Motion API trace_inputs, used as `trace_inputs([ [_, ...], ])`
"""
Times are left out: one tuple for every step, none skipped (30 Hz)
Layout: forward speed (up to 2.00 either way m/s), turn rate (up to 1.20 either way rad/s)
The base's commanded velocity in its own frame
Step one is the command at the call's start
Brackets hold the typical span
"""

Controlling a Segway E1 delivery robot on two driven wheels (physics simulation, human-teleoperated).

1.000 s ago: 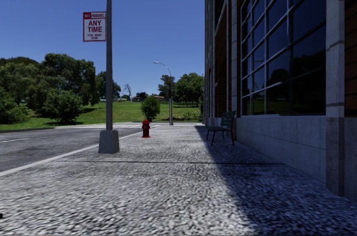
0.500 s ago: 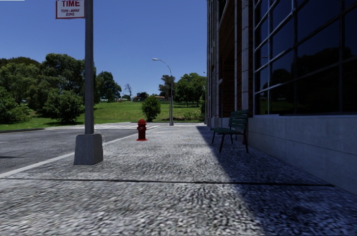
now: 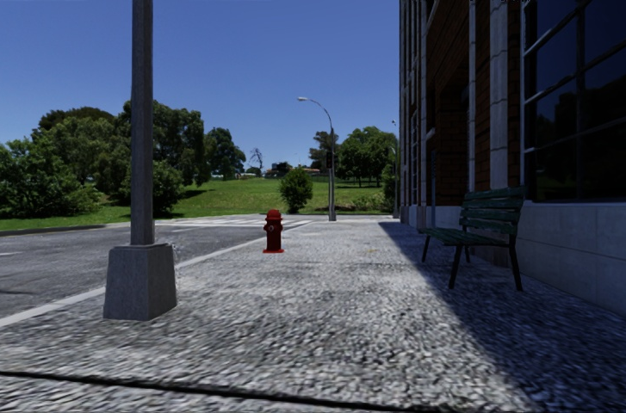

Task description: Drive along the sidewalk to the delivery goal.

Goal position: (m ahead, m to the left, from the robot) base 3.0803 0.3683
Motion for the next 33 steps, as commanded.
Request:
trace_inputs([
  [2.0,0.0],
  [2.0,0.0],
  [2.0,0.0],
  [2.0,0.0],
  [2.0,0.0],
  [2.0,0.0],
  [2.0,0.0],
  [2.0,0.0],
  [2.0,0.0],
  [2.0,0.0],
  [2.0,0.0],
  [2.0,0.01],
  [2.0,0.7],
  [2.0,1.2],
  [2.0,1.2],
  [2.0,1.2],
  [2.0,1.2],
  [2.0,0.0],
  [2.0,0.0],
  [2.0,0.0],
  [2.0,0.0],
  [2.0,0.0],
  [2.0,0.0],
  [2.0,0.0],
  [2.0,0.0],
  [2.0,0.0],
  [2.0,0.0],
  [2.0,0.0],
  [2.0,0.0],
  [2.0,0.0],
  [2.0,0.0],
  [2.0,0.0],
  [2.0,0.0],
])
